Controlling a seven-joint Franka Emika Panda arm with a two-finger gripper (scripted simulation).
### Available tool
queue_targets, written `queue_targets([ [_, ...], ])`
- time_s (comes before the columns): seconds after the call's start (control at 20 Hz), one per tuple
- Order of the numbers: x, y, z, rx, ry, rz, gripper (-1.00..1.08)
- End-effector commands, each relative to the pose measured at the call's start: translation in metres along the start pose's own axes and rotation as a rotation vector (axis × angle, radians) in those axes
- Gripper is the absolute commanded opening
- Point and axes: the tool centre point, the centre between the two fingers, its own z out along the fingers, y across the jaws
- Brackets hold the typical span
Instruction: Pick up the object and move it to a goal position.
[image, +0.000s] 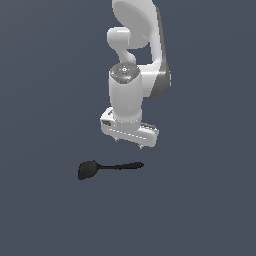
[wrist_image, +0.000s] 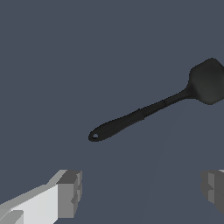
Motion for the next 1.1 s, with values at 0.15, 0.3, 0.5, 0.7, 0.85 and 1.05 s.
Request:
queue_targets([
  [0.15, 0.01, 0.011, 0.017, -0.005, -0.009, 0.178, 1.0],
  [0.3, 0.016, 0.017, 0.026, -0.01, -0.013, 0.274, 1.0],
  [0.5, 0.023, 0.026, 0.038, -0.017, -0.016, 0.402, 1.0],
  [0.7, 0.029, 0.035, 0.05, -0.025, -0.018, 0.528, 1.0],
  [0.85, 0.034, 0.042, 0.059, -0.032, -0.018, 0.623, 1.0],
  [1.05, 0.04, 0.051, 0.071, -0.042, -0.017, 0.748, 1.0],
])
